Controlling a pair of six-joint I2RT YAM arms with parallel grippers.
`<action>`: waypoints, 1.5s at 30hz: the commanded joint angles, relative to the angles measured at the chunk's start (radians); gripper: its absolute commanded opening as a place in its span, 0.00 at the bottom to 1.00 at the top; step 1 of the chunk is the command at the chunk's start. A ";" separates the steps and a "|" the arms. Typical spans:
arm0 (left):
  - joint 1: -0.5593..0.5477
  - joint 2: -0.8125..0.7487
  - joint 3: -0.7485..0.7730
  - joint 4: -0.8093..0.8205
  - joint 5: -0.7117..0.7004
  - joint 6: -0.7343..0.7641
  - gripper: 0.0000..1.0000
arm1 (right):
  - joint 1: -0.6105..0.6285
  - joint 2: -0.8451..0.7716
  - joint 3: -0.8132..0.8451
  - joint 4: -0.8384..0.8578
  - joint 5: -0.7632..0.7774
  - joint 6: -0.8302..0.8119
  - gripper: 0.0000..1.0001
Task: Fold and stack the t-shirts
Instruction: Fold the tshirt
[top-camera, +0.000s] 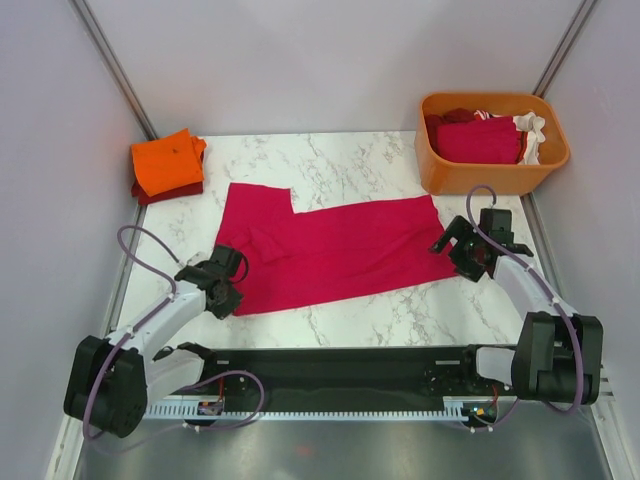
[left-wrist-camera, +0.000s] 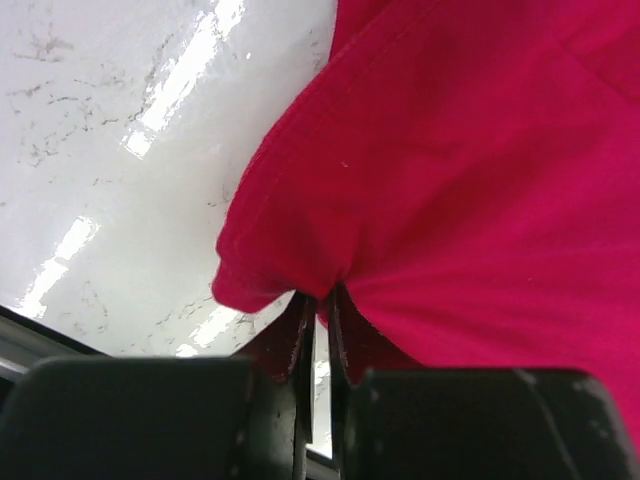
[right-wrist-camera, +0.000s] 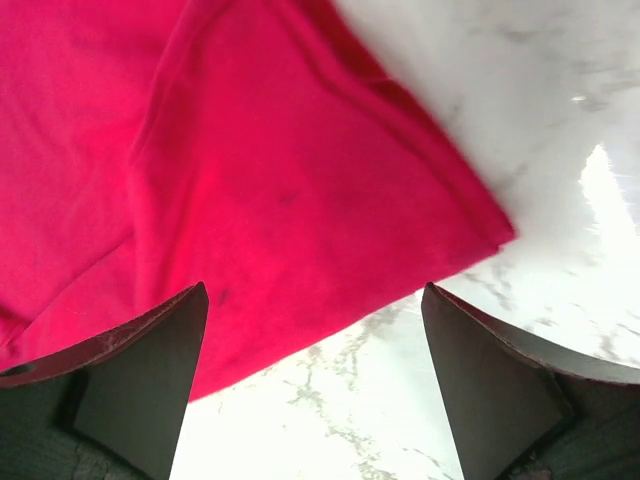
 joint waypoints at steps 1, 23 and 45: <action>0.009 0.017 -0.011 0.067 -0.066 -0.013 0.02 | -0.003 -0.063 -0.008 -0.040 0.187 -0.014 0.96; 0.168 -0.008 0.026 0.145 0.046 0.168 0.02 | -0.024 0.067 -0.102 0.101 0.175 -0.023 0.00; 0.368 -0.285 0.126 -0.052 0.293 0.165 0.66 | -0.044 -0.438 -0.130 -0.356 0.108 0.112 0.90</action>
